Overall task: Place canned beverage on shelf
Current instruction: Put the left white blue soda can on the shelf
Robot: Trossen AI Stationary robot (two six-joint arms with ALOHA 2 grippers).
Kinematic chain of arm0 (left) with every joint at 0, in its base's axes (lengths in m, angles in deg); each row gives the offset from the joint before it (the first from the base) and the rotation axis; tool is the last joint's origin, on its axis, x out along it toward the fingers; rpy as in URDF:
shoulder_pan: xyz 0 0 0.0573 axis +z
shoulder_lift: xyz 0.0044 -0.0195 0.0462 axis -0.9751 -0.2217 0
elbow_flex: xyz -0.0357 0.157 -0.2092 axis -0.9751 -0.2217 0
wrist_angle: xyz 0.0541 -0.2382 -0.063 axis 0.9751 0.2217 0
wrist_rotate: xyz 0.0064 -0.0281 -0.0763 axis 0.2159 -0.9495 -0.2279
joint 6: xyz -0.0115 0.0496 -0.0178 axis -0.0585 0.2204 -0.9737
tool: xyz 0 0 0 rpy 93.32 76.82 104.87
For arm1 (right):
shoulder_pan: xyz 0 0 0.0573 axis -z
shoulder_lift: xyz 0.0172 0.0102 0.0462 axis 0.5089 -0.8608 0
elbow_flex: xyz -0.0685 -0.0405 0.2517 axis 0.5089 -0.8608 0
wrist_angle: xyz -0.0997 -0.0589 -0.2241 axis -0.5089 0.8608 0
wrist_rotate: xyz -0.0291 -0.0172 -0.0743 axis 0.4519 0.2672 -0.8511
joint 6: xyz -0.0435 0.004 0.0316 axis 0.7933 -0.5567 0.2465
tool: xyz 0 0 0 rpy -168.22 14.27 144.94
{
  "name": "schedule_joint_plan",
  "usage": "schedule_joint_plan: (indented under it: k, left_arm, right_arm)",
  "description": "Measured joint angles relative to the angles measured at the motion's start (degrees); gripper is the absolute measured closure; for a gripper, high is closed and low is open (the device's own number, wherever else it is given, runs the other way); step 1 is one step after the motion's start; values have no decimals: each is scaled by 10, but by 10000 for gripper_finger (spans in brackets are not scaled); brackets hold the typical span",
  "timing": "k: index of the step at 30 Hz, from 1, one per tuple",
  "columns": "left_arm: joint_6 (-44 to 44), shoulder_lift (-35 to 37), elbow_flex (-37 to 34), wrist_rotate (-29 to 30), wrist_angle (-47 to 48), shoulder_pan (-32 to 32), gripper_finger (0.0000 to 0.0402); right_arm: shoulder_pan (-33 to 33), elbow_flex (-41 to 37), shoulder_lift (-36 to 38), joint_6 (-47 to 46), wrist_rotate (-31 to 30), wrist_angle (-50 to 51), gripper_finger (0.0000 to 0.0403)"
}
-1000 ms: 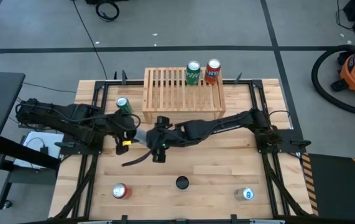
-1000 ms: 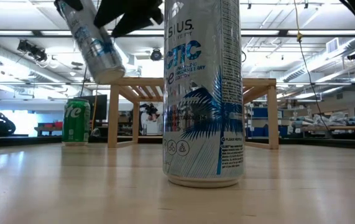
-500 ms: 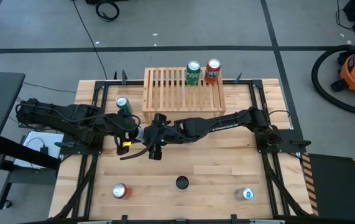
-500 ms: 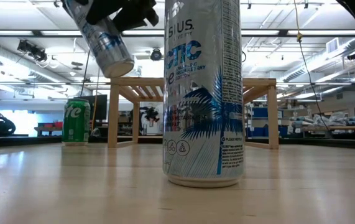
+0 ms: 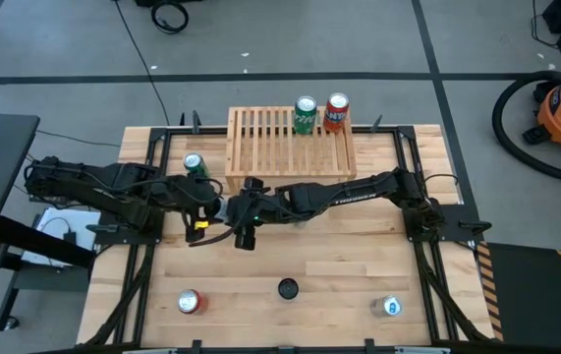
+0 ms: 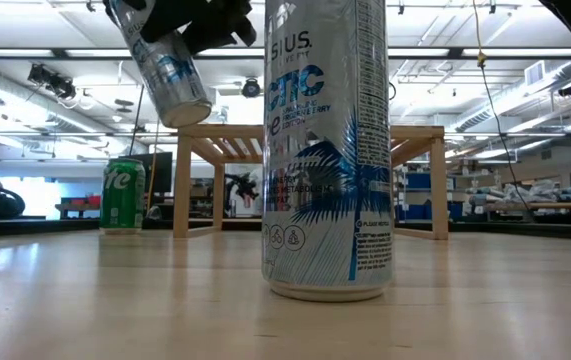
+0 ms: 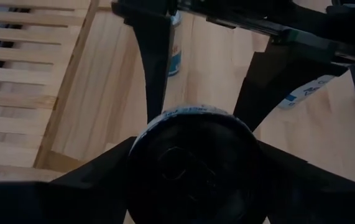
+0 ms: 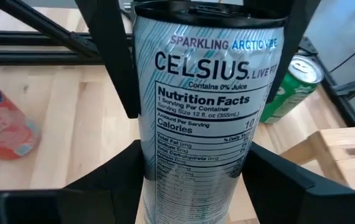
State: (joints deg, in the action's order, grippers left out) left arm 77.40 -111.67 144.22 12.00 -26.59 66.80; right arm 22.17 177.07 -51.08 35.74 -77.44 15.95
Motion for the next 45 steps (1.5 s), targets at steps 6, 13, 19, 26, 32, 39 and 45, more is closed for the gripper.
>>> schedule_joint_plan:
  k: [6,13,19,26,32,39,45]
  left_arm:
    - [-6,0,1,1,-27,0,104]
    - [2,1,4,0,-27,0,103]
    - [11,1,61,8,49,0,102]
    - [53,1,134,10,94,0,102]
    - [77,5,175,19,118,0,102]
    - [81,5,226,24,159,0,102]
    - [87,14,252,24,169,0,102]
  right_arm:
    - [0,-1,-3,2,7,7,161]
    - [-1,-1,-3,-15,5,20,161]
    - [-1,-1,17,-43,-16,88,161]
    - [3,-1,74,-53,-112,111,161]
    - [27,-1,109,-40,-224,94,161]
    - [81,-1,113,-45,-258,45,161]
    - [109,-21,113,-86,-315,8,161]
